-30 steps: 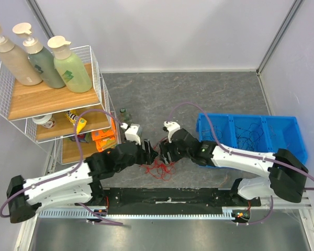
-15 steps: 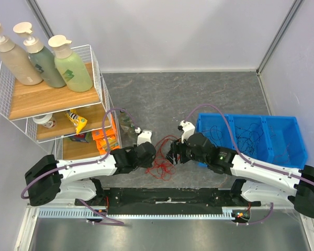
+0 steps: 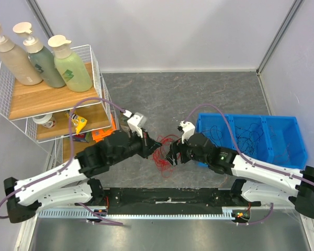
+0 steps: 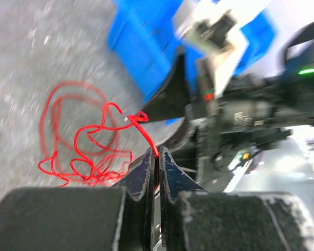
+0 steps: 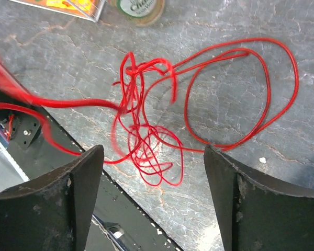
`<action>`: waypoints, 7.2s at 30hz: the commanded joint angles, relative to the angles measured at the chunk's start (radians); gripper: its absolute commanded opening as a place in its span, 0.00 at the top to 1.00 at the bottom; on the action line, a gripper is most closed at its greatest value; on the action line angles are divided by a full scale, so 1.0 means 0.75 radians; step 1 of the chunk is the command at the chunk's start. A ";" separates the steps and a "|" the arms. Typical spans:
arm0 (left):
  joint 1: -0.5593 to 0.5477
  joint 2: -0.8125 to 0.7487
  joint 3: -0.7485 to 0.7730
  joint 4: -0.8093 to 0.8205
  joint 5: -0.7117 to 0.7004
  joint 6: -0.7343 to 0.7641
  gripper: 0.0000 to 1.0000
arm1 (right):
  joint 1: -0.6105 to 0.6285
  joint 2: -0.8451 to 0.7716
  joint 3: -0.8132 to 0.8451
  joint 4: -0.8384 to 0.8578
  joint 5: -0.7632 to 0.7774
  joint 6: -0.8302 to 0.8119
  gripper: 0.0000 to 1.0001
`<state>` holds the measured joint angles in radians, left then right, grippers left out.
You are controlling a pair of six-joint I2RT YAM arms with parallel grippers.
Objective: Untangle the cables
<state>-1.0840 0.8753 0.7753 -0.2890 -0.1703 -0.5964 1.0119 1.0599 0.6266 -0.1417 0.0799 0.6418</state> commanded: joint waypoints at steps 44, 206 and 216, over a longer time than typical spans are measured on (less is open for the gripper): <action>-0.003 0.287 1.412 0.005 0.072 0.779 0.98 | -0.044 0.344 0.040 0.201 0.468 0.069 0.17; -0.001 -0.073 0.148 0.189 -0.026 0.045 0.25 | -1.461 0.065 0.599 -0.212 1.344 -0.713 0.95; 0.001 -0.124 0.122 0.148 -0.022 0.036 0.26 | -1.509 0.096 0.496 -0.269 1.401 -0.490 0.94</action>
<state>-1.0840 0.8120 0.8814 -0.1711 -0.1806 -0.5392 -0.0963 1.1492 1.0019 -0.3965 1.1011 0.2020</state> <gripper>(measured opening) 0.746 0.054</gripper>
